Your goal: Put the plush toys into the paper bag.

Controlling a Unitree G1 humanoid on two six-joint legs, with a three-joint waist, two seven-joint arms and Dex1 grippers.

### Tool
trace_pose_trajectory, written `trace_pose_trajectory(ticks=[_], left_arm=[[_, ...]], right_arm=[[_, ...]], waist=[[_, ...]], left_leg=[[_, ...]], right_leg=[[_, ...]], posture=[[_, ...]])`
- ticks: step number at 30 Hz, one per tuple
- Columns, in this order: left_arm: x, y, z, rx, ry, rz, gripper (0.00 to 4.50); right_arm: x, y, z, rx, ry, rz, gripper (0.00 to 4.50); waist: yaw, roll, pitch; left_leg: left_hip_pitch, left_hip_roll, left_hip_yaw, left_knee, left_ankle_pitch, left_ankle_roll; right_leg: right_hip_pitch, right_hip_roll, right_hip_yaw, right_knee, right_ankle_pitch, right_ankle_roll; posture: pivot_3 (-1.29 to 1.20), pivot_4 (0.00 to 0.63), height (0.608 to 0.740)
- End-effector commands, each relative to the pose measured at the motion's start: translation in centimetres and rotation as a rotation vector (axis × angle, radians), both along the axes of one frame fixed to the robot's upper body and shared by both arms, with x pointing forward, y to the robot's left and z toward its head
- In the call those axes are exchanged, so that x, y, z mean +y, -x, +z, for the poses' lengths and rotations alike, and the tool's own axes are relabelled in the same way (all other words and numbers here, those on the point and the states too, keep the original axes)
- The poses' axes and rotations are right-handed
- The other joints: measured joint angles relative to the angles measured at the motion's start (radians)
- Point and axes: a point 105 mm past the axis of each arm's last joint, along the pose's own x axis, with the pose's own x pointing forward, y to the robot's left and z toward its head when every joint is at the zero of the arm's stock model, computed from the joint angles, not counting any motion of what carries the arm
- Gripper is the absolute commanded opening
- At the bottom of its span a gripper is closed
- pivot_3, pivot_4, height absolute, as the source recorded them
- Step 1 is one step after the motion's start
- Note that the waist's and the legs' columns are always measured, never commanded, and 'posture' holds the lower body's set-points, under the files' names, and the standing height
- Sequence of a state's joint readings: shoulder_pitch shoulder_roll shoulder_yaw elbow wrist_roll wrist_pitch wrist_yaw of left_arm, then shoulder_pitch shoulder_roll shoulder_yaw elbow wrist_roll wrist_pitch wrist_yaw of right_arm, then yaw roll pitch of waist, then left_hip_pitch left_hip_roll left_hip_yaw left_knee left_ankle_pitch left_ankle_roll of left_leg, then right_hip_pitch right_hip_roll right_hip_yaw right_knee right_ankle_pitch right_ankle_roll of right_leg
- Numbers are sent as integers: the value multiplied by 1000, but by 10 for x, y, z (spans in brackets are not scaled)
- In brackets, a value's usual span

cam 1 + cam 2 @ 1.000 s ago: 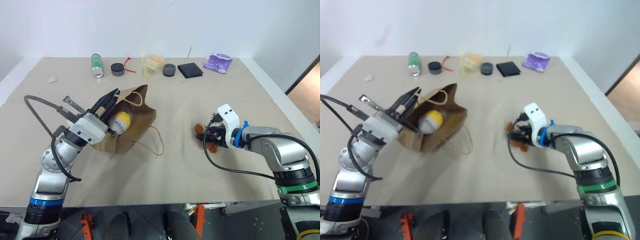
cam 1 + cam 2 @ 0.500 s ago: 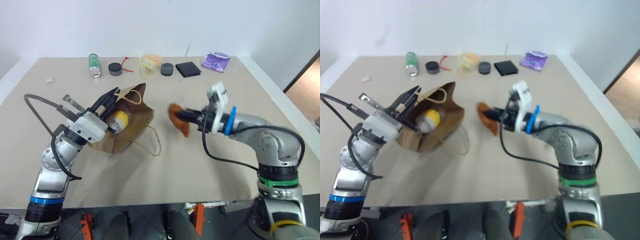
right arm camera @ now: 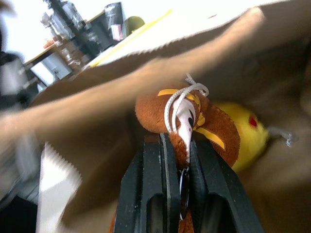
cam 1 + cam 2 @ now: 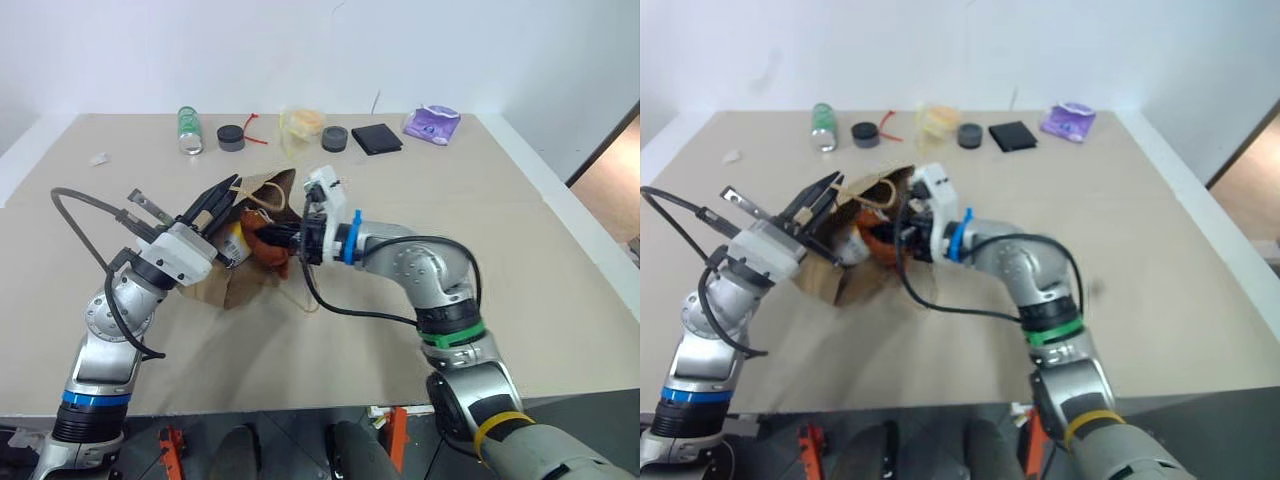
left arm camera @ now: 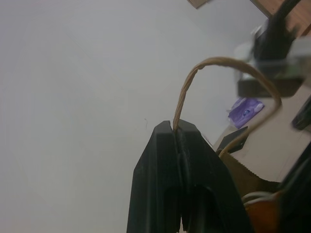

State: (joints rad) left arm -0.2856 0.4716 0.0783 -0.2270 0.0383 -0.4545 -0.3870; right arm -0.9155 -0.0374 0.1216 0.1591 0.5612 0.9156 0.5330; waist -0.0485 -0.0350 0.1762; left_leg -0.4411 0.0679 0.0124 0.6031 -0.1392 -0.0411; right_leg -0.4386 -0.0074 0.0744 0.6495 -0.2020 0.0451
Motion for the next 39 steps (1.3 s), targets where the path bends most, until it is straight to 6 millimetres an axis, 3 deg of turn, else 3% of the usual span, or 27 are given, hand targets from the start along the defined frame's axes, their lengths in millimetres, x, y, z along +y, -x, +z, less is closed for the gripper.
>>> trace_pose_trajectory(ticks=[1,4,7,9,15,18,19,24,30,35,39], left_arm=[[-2,7,12,-55,12,-7,0],[-2,6,12,-55,13,-5,0],[-1,7,12,-56,14,-1,0],[0,7,11,-55,16,2,0],[3,5,10,-46,33,13,0],[3,4,10,-45,37,15,0],[3,4,10,-44,38,15,0],[3,4,9,-40,39,14,0],[4,3,9,-36,43,16,0],[4,2,9,-31,44,15,0],[4,2,8,-27,43,15,0]], right_arm=[[17,-5,12,-63,-26,-17,11],[23,-15,-2,-84,16,-79,11],[20,-16,-4,-117,18,-91,11],[13,-14,0,-135,4,-86,1015],[-18,-2,10,-243,6,-36,2963],[-39,6,14,-296,16,-11,4291],[-46,8,15,-306,19,-8,4480],[-82,29,23,-378,12,58,4480],[-107,51,-29,-418,271,153,4480],[-102,59,-71,-471,424,189,4480],[-85,58,-86,-493,417,173,4480]], waist=[[0,0,0],[0,0,0],[1,0,0],[2,0,0],[2,0,0],[2,0,0],[2,0,0],[3,0,0],[3,0,0],[0,0,0],[1,0,0]], left_leg=[[0,0,0,0,0,0],[0,0,0,0,0,0],[-1,0,0,0,0,0],[-2,0,0,0,0,0],[-2,0,0,0,0,0],[-1,0,0,0,0,0],[-1,0,0,-1,0,0],[-1,0,0,0,0,0],[0,0,0,0,0,0],[2,0,1,0,0,0],[3,0,1,0,0,0]], right_leg=[[0,0,0,0,0,0],[0,0,0,0,0,0],[-1,0,0,0,-1,-1],[-1,0,0,0,-1,-1],[-1,0,0,0,-1,-1],[-1,0,0,0,-1,-1],[-1,0,0,0,-1,-1],[-1,-1,0,0,-1,-1],[0,-1,0,0,-2,-1],[0,0,1,0,-1,-1],[0,0,1,0,0,-1]], posture=[[0,150,740],[0,150,740],[0,150,740],[0,150,740],[0,150,740],[0,150,740],[0,150,740],[0,150,740],[0,150,740],[0,150,740],[0,150,740]])
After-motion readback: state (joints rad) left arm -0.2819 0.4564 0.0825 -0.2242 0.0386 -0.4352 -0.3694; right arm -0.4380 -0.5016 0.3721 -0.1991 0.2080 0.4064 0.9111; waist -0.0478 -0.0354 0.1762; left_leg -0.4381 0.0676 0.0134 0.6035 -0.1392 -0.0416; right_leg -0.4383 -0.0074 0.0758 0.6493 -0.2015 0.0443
